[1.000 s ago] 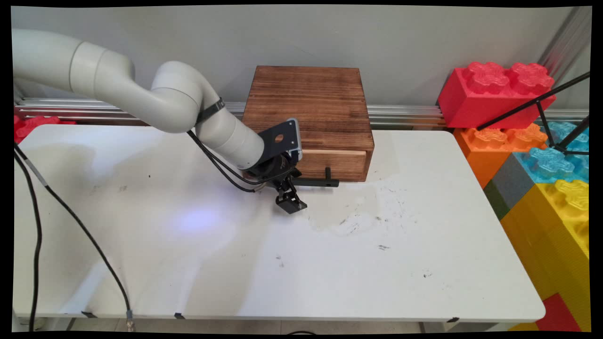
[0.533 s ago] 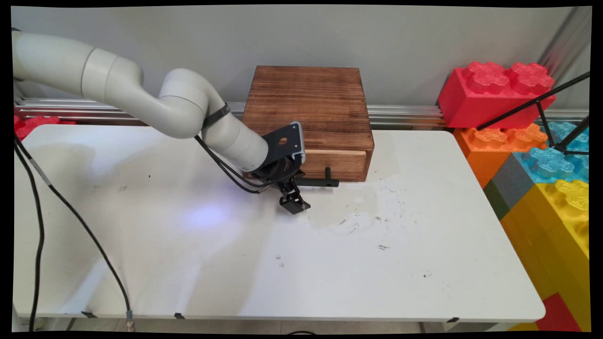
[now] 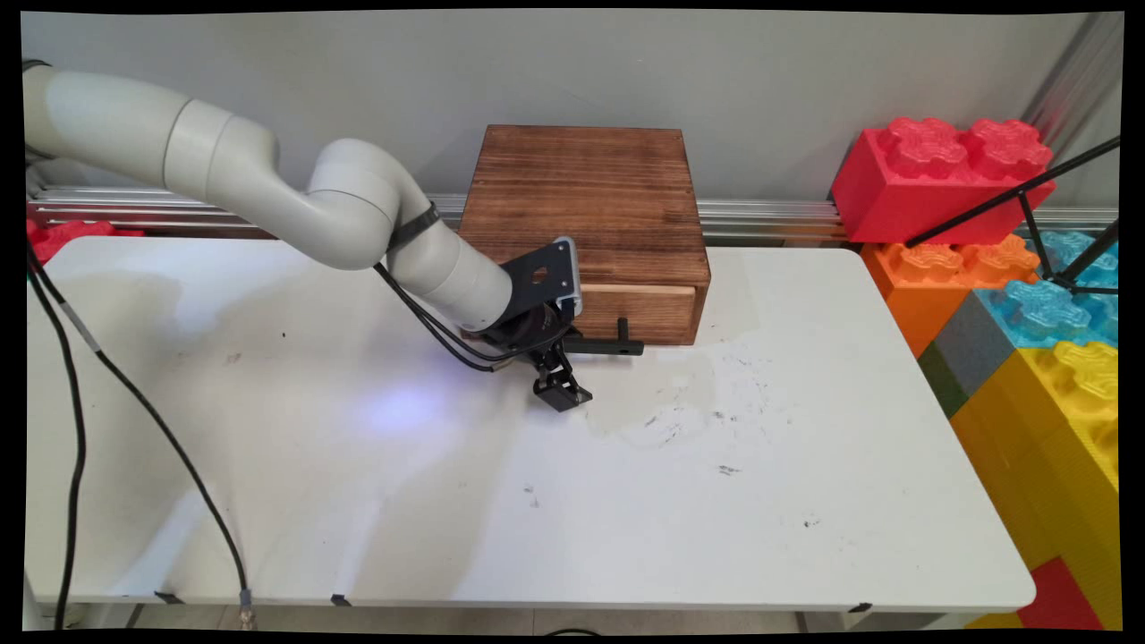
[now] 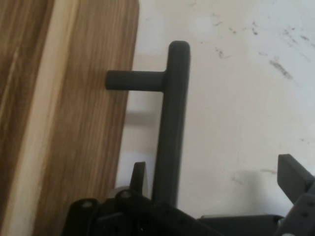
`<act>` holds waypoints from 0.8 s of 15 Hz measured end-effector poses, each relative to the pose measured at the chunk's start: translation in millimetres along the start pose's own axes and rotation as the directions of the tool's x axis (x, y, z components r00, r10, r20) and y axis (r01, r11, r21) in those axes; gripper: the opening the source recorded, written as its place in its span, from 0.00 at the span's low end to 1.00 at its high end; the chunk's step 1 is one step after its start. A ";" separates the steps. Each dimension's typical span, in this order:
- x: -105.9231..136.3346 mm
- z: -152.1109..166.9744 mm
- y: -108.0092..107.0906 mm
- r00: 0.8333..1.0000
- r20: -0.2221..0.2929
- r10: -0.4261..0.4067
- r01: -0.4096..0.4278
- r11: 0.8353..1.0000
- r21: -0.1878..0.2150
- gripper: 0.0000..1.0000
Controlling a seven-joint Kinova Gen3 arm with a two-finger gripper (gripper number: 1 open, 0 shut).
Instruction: Open the drawer
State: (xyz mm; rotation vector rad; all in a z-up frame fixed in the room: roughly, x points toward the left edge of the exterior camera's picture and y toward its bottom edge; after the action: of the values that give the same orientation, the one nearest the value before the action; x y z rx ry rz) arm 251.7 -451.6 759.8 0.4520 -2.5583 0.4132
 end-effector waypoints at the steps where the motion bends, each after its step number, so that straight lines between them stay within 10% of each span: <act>1: -0.1 0.5 0.8 1.000 -0.003 0.000 0.000 1.000 -0.005 1.00; 12: -6.7 -3.9 22.4 0.999 -0.027 -0.018 0.015 0.995 -0.095 1.00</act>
State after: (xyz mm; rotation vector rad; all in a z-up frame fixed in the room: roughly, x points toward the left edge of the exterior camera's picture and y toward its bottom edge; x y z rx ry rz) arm 250.1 -428.5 755.0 0.4294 -2.5324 0.2892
